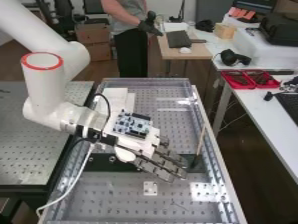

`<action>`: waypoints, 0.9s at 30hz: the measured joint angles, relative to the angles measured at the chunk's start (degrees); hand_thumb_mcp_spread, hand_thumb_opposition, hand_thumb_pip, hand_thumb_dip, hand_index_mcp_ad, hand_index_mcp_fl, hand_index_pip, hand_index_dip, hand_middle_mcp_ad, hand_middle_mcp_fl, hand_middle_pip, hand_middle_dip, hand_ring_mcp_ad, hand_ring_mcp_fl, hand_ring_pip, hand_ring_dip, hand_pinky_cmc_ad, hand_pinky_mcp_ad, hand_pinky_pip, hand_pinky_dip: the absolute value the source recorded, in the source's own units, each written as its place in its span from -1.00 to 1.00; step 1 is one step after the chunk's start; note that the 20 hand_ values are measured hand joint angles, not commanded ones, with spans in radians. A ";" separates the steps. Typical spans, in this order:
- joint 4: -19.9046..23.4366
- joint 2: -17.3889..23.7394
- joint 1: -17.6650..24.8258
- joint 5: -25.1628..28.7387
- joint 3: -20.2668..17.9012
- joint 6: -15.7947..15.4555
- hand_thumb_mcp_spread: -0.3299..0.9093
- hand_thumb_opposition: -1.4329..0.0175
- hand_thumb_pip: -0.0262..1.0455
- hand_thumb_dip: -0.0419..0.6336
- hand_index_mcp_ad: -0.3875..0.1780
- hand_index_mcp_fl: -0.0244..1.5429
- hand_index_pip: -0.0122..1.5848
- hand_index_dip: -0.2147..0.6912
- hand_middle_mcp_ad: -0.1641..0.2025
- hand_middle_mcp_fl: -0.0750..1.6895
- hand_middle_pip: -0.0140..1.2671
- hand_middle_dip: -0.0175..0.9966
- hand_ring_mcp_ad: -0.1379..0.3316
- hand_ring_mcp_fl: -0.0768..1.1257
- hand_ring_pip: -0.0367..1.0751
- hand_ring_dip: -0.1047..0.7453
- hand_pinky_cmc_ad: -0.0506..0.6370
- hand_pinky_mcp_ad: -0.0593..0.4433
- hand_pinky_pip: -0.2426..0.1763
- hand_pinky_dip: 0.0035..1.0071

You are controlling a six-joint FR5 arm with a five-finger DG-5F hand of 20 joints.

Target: Grab the pcb board and place it in the clear container

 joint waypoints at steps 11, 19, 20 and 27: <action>1.67 -1.11 -0.89 0.42 -0.37 0.22 0.29 -0.23 0.31 -0.05 0.15 -0.86 0.97 -0.12 0.21 -0.77 -0.79 -0.65 0.32 -0.86 -0.78 -0.70 -0.10 -0.24 -0.14 -0.57; 1.44 -1.85 -1.20 -0.53 0.15 0.38 0.29 -0.23 0.31 -0.05 0.15 -0.83 0.97 -0.12 0.21 -0.76 -0.78 -0.64 0.32 -0.85 -0.78 -0.70 -0.10 -0.24 -0.12 -0.56; 1.41 -1.88 -1.21 -0.61 0.19 0.34 0.29 -0.23 0.31 -0.05 0.15 -0.83 0.97 -0.12 0.21 -0.76 -0.78 -0.64 0.32 -0.84 -0.78 -0.70 -0.10 -0.22 -0.12 -0.56; 1.41 -2.06 -1.26 -1.65 0.56 -0.17 0.29 -0.23 0.31 -0.05 0.14 -0.81 0.97 -0.13 0.23 -0.76 -0.78 -0.64 0.32 -0.84 -0.78 -0.70 -0.09 -0.22 -0.12 -0.56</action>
